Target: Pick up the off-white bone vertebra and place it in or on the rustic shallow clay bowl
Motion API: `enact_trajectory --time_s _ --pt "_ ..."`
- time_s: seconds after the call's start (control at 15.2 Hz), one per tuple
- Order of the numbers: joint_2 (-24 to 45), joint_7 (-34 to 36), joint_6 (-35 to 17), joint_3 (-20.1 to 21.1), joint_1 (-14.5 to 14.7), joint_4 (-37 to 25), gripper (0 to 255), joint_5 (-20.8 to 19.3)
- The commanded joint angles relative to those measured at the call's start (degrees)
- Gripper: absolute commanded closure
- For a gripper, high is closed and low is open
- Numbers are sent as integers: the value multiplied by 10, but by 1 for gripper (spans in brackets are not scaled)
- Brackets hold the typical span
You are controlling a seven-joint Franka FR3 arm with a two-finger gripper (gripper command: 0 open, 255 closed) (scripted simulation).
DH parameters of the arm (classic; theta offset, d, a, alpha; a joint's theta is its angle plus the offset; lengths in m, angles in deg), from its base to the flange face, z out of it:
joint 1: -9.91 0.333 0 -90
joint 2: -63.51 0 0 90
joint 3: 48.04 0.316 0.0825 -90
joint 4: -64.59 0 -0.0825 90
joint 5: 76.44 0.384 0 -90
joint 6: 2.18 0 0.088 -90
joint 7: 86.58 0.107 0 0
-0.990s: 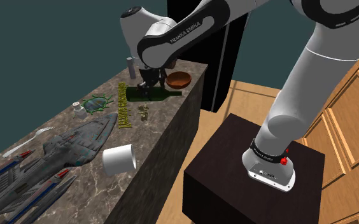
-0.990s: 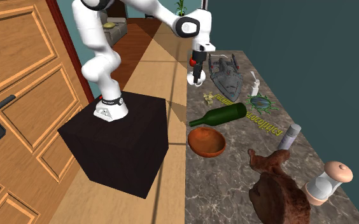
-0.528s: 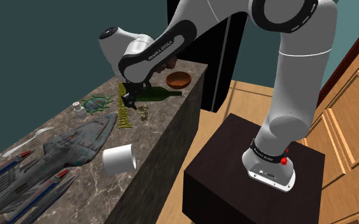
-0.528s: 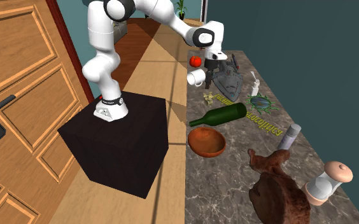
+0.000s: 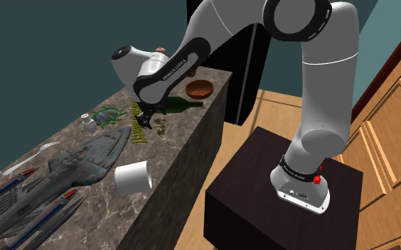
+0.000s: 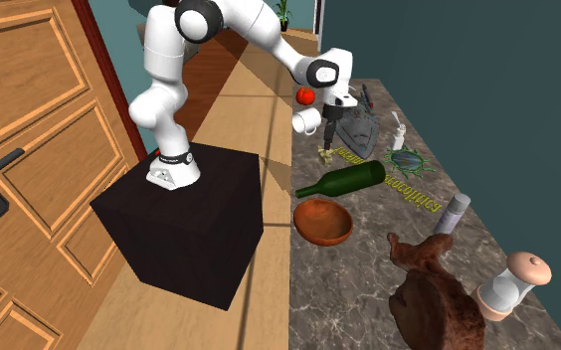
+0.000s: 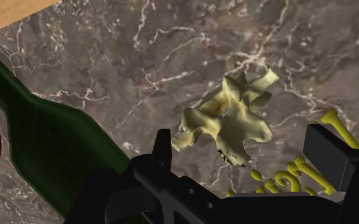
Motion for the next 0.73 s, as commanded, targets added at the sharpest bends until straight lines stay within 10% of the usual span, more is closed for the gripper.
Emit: enact_trajectory --time_s 0.0,0.46,0.53,0.66 --pt "4 2 -11 -2 -1 7 0 -4" --pt "4 2 -11 -2 -1 6 0 -4" --pt "4 2 -11 -2 -1 6 255 -4" --pt "4 2 -11 -2 -1 6 255 -4"
